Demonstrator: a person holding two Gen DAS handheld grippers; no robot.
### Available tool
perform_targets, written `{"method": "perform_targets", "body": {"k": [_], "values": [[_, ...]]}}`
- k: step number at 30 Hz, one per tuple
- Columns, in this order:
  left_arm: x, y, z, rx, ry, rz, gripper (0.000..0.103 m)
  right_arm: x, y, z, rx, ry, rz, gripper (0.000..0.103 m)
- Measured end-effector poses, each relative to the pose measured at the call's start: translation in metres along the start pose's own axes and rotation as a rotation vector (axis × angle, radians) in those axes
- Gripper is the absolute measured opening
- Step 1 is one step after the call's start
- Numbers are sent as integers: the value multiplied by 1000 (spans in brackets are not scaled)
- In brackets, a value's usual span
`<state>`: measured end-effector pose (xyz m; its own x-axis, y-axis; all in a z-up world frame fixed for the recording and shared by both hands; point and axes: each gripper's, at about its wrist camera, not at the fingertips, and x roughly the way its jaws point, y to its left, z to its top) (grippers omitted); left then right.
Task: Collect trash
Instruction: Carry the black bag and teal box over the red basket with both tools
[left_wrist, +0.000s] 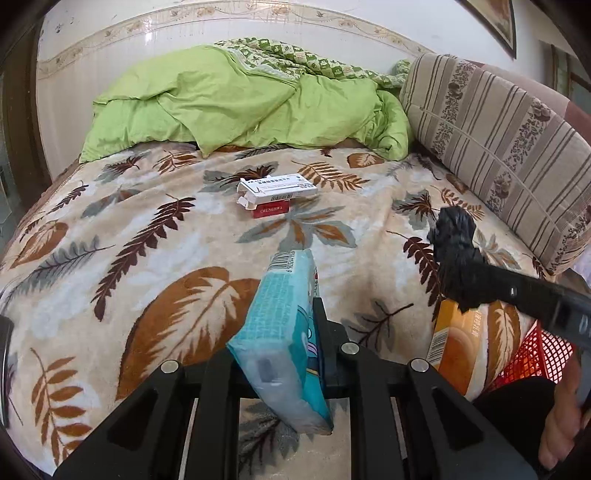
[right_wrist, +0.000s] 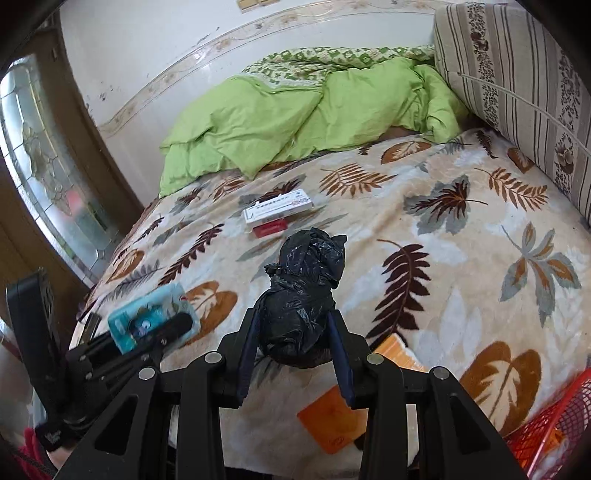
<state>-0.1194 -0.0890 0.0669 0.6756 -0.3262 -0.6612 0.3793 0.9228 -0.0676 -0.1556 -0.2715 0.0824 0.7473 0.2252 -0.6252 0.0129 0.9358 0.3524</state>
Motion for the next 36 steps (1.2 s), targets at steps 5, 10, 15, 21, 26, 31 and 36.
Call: {"method": "perform_targets", "body": {"k": [5,10,15,21,26,31,36], "values": [[-3,-2,-1,11,1,7,16,-3,-3,-5,20,12,5,40],[-5,-3,-2,15,-2,10,16,-4,-7,-8,47,25,14,40],[-9,-8,-1,34,-3,10,16,-8,-8,-12,62,30,23,40],[-11,-19,2,61,7,-5,16,-22,-20,-16,103,28,32,40],[-18,-52,11,120,8,-101,16,-58,-61,-24,196,0,-25,40],[-24,-117,24,211,34,-295,16,-114,-123,-41,341,-53,-145,40],[-25,-190,25,285,100,-496,16,-172,-174,-68,462,-95,-283,40]]}}
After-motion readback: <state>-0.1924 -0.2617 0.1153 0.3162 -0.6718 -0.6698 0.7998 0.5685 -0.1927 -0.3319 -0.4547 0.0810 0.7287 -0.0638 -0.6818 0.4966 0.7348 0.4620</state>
